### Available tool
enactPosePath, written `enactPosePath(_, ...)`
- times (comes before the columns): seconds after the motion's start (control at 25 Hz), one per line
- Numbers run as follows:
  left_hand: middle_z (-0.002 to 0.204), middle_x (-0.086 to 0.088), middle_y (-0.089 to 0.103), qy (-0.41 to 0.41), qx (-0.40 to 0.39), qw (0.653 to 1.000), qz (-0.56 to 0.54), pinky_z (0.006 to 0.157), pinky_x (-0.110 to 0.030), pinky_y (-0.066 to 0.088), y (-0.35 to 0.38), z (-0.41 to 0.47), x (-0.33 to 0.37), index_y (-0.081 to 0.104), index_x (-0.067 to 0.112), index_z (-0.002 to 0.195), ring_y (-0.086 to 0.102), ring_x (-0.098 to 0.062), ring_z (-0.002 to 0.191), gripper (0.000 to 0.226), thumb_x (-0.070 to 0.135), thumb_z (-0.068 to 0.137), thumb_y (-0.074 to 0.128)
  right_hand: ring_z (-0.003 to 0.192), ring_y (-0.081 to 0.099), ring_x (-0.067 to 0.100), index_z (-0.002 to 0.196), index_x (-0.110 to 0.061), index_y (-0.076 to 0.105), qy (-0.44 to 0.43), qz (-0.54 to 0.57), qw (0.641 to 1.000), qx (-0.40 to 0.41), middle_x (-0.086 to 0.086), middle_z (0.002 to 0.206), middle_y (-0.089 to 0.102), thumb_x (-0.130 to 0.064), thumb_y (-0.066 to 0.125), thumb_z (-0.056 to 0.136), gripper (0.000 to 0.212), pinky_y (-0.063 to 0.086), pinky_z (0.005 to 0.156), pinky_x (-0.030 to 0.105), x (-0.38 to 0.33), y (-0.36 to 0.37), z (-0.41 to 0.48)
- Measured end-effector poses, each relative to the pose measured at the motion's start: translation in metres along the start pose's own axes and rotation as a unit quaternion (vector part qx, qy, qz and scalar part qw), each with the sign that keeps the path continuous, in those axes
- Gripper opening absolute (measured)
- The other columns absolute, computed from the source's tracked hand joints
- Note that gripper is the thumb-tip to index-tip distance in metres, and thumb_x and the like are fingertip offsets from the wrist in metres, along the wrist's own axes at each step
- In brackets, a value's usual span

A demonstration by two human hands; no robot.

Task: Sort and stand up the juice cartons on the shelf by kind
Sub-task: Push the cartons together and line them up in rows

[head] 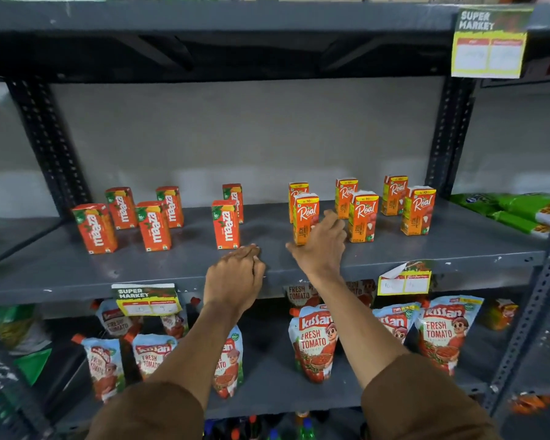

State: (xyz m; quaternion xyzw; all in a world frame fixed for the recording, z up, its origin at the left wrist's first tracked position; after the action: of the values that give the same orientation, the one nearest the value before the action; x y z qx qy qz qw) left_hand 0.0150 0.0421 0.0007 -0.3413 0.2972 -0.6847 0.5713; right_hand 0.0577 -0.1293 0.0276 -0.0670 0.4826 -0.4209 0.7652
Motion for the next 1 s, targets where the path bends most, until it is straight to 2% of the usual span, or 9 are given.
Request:
enactPosePath(0.12, 0.147, 0.005, 0.045, 0.032, -0.017, 0.999, -0.040, 0.091, -0.037, 0.049, -0.002, -0.006, 0.002, 0.046, 0.024, 0.137, 0.052, -0.017, 0.122, 0.046, 0.041, 0.101, 0.023, 0.120, 0.044, 0.028, 0.135, -0.009, 0.036, -0.070, 0.058, 0.994, 0.056, 0.014, 0.130, 0.043, -0.031, 0.087, 0.070, 0.086, 0.045, 0.096, 0.040, -0.008, -0.010, -0.031)
enactPosePath(0.2, 0.152, 0.009, 0.036, 0.028, -0.004, 0.993, -0.114, 0.097, -0.038, 0.046, -0.010, -0.013, -0.001, 0.040, 0.026, 0.141, 0.046, -0.016, 0.127, 0.047, 0.045, 0.100, 0.026, 0.116, 0.045, 0.027, 0.131, -0.011, 0.037, -0.122, 0.082, 0.987, 0.066, 0.013, 0.127, 0.044, -0.031, 0.084, 0.074, 0.077, 0.045, 0.095, 0.040, -0.018, -0.011, -0.054)
enactPosePath(0.28, 0.146, 0.008, 0.039, 0.007, 0.031, 0.983, -0.180, 0.099, -0.038, 0.045, -0.021, -0.022, -0.011, 0.040, 0.026, 0.139, 0.044, -0.014, 0.126, 0.044, 0.044, 0.099, 0.034, 0.115, 0.045, 0.025, 0.126, -0.016, 0.035, -0.160, 0.115, 0.978, 0.064, 0.011, 0.125, 0.044, -0.030, 0.080, 0.077, 0.068, 0.048, 0.094, 0.042, -0.032, -0.008, -0.071)
enactPosePath(0.44, 0.129, 0.003, 0.049, -0.010, 0.115, 0.975, -0.189, 0.088, -0.037, 0.049, -0.042, -0.030, -0.044, 0.047, 0.022, 0.129, 0.051, -0.014, 0.113, 0.036, 0.039, 0.097, 0.045, 0.114, 0.049, 0.023, 0.126, -0.014, 0.039, -0.190, 0.160, 0.967, 0.057, 0.008, 0.125, 0.043, -0.028, 0.080, 0.078, 0.065, 0.052, 0.091, 0.047, -0.061, 0.005, -0.083)
enactPosePath(0.64, 0.130, 0.003, 0.047, -0.013, 0.149, 0.980, -0.135, 0.088, -0.032, 0.047, -0.064, -0.021, -0.102, 0.043, 0.025, 0.129, 0.049, -0.013, 0.113, 0.040, 0.047, 0.096, 0.042, 0.116, 0.048, 0.021, 0.129, -0.011, 0.039, -0.194, 0.177, 0.965, 0.028, 0.010, 0.127, 0.043, -0.030, 0.080, 0.079, 0.067, 0.054, 0.091, 0.040, -0.112, 0.036, -0.090)
enactPosePath(0.76, 0.128, -0.002, 0.047, -0.079, 0.192, 0.969, -0.135, 0.089, -0.037, 0.047, -0.080, -0.013, -0.155, 0.043, 0.020, 0.128, 0.046, -0.016, 0.114, 0.048, 0.053, 0.093, 0.045, 0.113, 0.044, 0.012, 0.127, -0.010, 0.040, -0.187, 0.206, 0.960, 0.017, 0.007, 0.126, 0.044, -0.032, 0.079, 0.079, 0.065, 0.049, 0.090, 0.022, -0.154, 0.066, -0.099)
enactPosePath(0.84, 0.123, -0.005, 0.046, -0.146, 0.242, 0.946, -0.161, 0.086, -0.038, 0.046, -0.092, -0.007, -0.190, 0.042, 0.016, 0.123, 0.045, -0.017, 0.108, 0.054, 0.053, 0.087, 0.056, 0.108, 0.046, 0.011, 0.126, -0.010, 0.042, -0.170, 0.230, 0.958, 0.005, 0.005, 0.122, 0.046, -0.033, 0.081, 0.076, 0.067, 0.042, 0.086, 0.014, -0.178, 0.090, -0.102)
enactPosePath(0.92, 0.118, -0.006, 0.047, -0.212, 0.281, 0.911, -0.214, 0.086, -0.044, 0.048, -0.095, 0.002, -0.229, 0.041, 0.013, 0.119, 0.047, -0.020, 0.104, 0.064, 0.046, 0.074, 0.073, 0.109, 0.048, 0.017, 0.125, -0.010, 0.041, -0.127, 0.245, 0.961, -0.014, 0.005, 0.122, 0.046, -0.033, 0.085, 0.072, 0.073, 0.043, 0.091, 0.022, -0.198, 0.119, -0.101)
enactPosePath(1.0, 0.117, -0.007, 0.047, -0.268, 0.257, 0.893, -0.255, 0.088, -0.047, 0.048, -0.088, 0.013, -0.259, 0.039, 0.012, 0.120, 0.049, -0.023, 0.105, 0.083, 0.048, 0.061, 0.084, 0.119, 0.046, 0.026, 0.127, -0.011, 0.037, -0.052, 0.239, 0.968, -0.055, 0.009, 0.128, 0.044, -0.035, 0.089, 0.064, 0.085, 0.043, 0.098, 0.035, -0.212, 0.147, -0.094)
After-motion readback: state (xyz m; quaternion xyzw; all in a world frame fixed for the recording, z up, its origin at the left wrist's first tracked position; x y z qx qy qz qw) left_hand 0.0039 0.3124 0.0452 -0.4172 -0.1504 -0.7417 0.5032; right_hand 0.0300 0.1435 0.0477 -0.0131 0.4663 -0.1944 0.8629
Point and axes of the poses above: each hand's wrist, its own z-axis towards the middle knuckle, its own y-axis out of the palm, x = y × z, the point moved 3 cm from there along z, towards the middle knuckle
